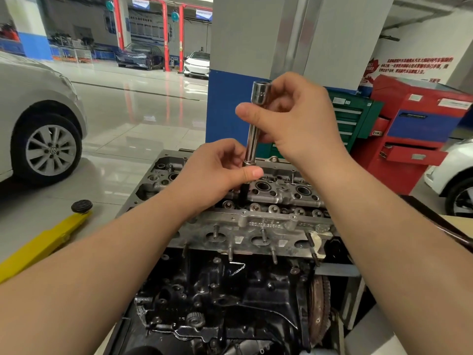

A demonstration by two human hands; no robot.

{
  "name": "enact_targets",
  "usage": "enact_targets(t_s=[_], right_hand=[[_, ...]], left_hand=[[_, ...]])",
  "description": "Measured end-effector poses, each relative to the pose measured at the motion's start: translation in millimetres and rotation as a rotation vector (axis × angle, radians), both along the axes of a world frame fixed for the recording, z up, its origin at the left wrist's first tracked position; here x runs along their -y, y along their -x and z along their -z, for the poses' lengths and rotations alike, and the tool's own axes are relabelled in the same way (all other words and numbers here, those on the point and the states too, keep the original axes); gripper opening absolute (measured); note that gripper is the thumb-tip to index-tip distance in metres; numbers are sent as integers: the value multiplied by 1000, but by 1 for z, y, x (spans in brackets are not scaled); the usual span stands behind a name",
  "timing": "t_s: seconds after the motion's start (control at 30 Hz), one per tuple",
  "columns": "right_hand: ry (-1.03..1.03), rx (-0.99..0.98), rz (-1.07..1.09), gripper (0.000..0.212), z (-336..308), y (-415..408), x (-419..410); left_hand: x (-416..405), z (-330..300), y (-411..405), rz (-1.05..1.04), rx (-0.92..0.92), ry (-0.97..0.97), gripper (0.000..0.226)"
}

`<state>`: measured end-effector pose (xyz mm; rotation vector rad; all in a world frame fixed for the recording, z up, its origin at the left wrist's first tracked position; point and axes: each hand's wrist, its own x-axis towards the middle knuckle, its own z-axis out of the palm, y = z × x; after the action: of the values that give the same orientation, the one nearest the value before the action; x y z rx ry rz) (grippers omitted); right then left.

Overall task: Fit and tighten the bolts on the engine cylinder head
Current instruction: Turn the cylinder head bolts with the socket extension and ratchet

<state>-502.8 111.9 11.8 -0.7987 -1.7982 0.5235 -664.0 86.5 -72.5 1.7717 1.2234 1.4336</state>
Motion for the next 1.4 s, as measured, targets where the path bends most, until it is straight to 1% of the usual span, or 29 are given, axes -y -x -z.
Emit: enact_targets(t_s=[0.07, 0.13, 0.17, 0.23, 0.27, 0.33, 0.37, 0.47, 0.53, 0.57, 0.63, 0.67, 0.73, 0.77, 0.8, 0.87, 0.97, 1.0, 1.03, 1.1, 1.13, 1.17, 1.23, 1.27, 1.33, 1.37, 1.4], right_hand=[[122, -42, -220, 20, -7, -3, 2], [224, -70, -394, 27, -15, -8, 3], [237, -44, -416, 31, -18, -10, 4], [201, 29, -363, 31, -23, -11, 6], [188, 47, -326, 28, -25, -12, 5], [199, 26, -251, 24, -27, -12, 6], [203, 7, -202, 23, -27, -10, 6], [128, 9, -16, 26, -21, 0, 7], [45, 47, 37, 27, -18, 6, 8], [34, 52, 11, 25, -18, 6, 8], [107, 40, -152, 16, -20, 3, 7], [186, 27, -268, 17, -20, -2, 5], [335, -4, -467, 26, -21, -10, 3], [368, -15, -516, 28, -21, -12, 3], [364, -15, -522, 27, -21, -14, 2], [305, -2, -458, 19, -21, -12, 2], [148, 0, -236, 4, -15, 4, 5], [81, -11, -164, 6, -11, 9, 6], [34, -29, -137, 7, -7, 10, 6], [6, -34, -140, 9, -4, -4, -1], [6, -13, -92, 14, -5, -21, -9], [16, 6, 3, 20, -6, -43, -19], [19, 37, 298, 24, -6, -100, -45], [22, 85, 467, 24, -5, -134, -58], [104, 291, 755, 30, 7, -198, -77], [198, 419, 820, 35, 16, -225, -84], [303, 539, 836, 40, 29, -244, -87]], left_hand=[[0, 1, 1, -23, 30, -9, 18], [0, 2, 2, 10, 39, 5, 9], [1, 2, 2, 42, 45, 15, 7], [1, 2, 3, 111, 68, 43, 5], [1, 2, 2, 140, 85, 61, 10], [1, 2, 2, 190, 111, 92, 21], [1, 1, 2, 200, 102, 98, 23], [0, -1, 1, 109, 9, 39, 21], [-1, 1, 0, 8, 24, -13, 27], [-1, 2, 0, -18, 49, -28, 27], [0, 3, 0, -34, 69, -34, 22], [0, 3, 0, -35, 59, -32, 19], [0, 3, 0, -32, 21, -37, 16], [0, 4, 0, -25, 8, -39, 15], [0, 4, 0, -13, 1, -39, 14], [0, 4, 1, 24, 5, -32, 13], [0, 4, 5, 124, 105, 30, 13], [0, 4, 6, 162, 139, 52, 14], [-1, 3, 6, 194, 155, 66, 15], [0, 2, 2, 226, 141, 86, 16], [0, 0, -1, 235, 125, 93, 16], [1, -1, -2, 235, 118, 103, 17], [1, -2, -3, 232, 156, 129, 16], [0, -2, -3, 233, 191, 142, 16], [0, -3, -4, 227, 229, 170, 16], [0, -4, -5, 222, 230, 179, 16], [1, -4, -5, 220, 226, 182, 15]])
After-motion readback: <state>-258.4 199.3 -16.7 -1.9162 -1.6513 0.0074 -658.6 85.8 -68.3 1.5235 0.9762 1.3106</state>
